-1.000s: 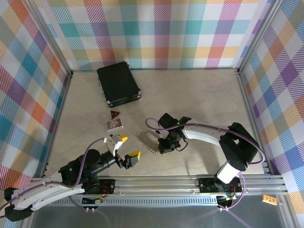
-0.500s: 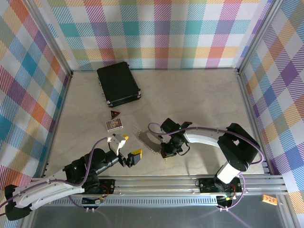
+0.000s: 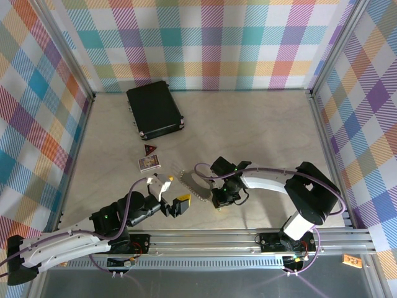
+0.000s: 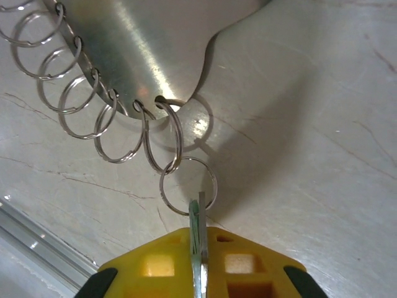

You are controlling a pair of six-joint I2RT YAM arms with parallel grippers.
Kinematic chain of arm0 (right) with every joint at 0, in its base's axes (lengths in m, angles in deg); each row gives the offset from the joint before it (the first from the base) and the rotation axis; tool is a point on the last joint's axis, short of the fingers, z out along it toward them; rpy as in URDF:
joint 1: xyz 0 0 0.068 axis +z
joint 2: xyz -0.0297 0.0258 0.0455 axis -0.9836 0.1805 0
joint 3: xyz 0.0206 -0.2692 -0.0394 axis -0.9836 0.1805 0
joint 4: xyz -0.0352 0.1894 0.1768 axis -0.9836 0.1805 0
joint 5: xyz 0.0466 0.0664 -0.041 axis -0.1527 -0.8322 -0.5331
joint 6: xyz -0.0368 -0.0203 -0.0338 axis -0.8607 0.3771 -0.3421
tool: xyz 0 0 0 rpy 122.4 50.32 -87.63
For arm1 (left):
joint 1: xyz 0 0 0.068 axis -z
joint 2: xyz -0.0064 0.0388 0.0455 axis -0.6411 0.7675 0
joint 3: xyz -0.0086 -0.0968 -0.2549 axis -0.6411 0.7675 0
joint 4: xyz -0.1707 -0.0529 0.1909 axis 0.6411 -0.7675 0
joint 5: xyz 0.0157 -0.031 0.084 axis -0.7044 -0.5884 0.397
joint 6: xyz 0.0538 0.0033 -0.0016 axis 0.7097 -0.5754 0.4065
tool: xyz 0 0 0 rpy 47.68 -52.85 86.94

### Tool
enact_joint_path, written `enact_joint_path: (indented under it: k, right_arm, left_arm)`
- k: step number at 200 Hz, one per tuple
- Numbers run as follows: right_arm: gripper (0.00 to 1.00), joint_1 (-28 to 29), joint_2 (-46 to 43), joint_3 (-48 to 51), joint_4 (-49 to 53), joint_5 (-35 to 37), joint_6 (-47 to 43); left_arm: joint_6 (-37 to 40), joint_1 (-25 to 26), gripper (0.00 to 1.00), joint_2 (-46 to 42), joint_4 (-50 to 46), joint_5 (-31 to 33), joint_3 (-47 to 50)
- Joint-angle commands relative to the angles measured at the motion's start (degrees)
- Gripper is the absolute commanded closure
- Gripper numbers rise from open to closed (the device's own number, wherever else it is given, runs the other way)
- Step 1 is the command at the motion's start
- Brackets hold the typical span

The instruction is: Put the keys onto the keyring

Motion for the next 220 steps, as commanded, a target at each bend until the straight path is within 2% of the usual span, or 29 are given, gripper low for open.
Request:
enact_joint_path:
  k: [1,84,94,116,131,138,171,190,193,198,220]
  right_arm:
    - [0.89,0.6,-1.6,0.8,-0.1,0.9,0.4]
    - [0.73,2.2,-7.3,0.5,3.5,5.6,1.5]
    - [0.69,2.5,-9.1,0.4,4.1,6.6,1.6]
    - [0.63,2.8,-12.7,0.3,5.4,9.2,1.6]
    - [0.59,2.8,-15.4,0.2,6.3,11.4,1.3]
    - [0.56,2.9,-16.7,0.0,6.7,13.0,1.2]
    - [0.27,2.8,-22.6,-1.2,8.4,20.1,-0.4]
    - [0.14,2.8,-25.3,-1.6,8.2,24.1,-2.5]
    - [0.12,2.7,-25.7,-1.6,8.0,24.7,-3.0]
    - [0.01,2.7,-26.4,-1.4,7.4,26.0,-3.5]
    - [0.01,2.3,-28.6,0.0,3.7,31.4,-6.7]
  left_arm:
    - [-1.8,-0.2,0.0,-2.9,1.8,0.8,0.8]
    - [-3.2,-0.2,0.0,-9.4,-1.5,3.7,1.6]
    - [-4.2,-0.2,0.0,-9.9,-3.1,5.9,1.2]
    - [-8.8,-0.2,0.0,-10.4,-8.6,16.0,0.1]
    - [-9.9,-0.2,0.0,-10.3,-11.7,19.2,-0.7]
    - [-10.0,-0.2,0.0,-10.4,-12.8,20.0,-1.0]
    - [-12.4,-0.3,0.0,-10.4,-20.1,27.2,-2.2]
    - [-14.0,-0.3,0.0,-10.1,-22.6,30.7,-2.5]
    - [-14.1,-0.3,0.0,-9.9,-22.8,31.0,-2.6]
    - [-13.9,-0.4,0.0,-9.7,-22.8,31.3,-2.7]
    - [-12.3,-0.6,0.0,-8.5,-21.3,32.8,-3.1]
